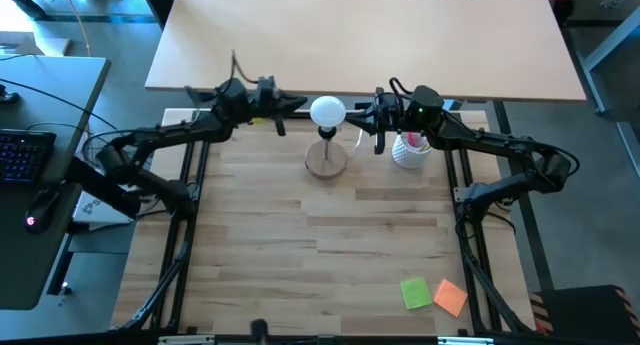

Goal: Screw lightbulb
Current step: Remove the lightbulb from the lamp

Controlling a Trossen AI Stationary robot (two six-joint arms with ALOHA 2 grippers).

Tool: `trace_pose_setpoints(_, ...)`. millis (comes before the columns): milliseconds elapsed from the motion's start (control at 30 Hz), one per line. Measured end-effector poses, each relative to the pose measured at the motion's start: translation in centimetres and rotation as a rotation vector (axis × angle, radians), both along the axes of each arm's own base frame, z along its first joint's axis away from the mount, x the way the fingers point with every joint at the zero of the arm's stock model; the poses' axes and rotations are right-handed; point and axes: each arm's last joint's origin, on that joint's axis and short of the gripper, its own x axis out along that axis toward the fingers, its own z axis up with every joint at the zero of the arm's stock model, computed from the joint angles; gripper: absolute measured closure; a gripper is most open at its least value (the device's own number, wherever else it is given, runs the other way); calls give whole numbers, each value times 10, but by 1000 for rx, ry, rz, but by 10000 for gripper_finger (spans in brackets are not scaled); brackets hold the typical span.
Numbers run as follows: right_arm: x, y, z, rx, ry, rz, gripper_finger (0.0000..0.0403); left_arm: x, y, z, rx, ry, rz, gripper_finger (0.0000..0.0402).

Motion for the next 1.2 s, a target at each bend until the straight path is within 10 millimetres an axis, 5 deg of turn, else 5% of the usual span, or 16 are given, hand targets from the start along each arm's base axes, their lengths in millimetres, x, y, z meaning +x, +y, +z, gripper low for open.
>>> trace_pose_setpoints(300,0,1,-1,13,11,17,403,35,9,2,-27,1,-96,402)
trace_pose_setpoints(667,-2,-1,-1,13,13,5,403,30,-12,12,-103,65,-186,402)
trace_pose_setpoints(900,-2,-11,-8,47,47,-293,403,29,-39,10,-167,163,-308,401)
trace_pose_setpoints(1200,-12,-1,3,-14,91,-366,403,3,-63,12,-80,162,-159,401)
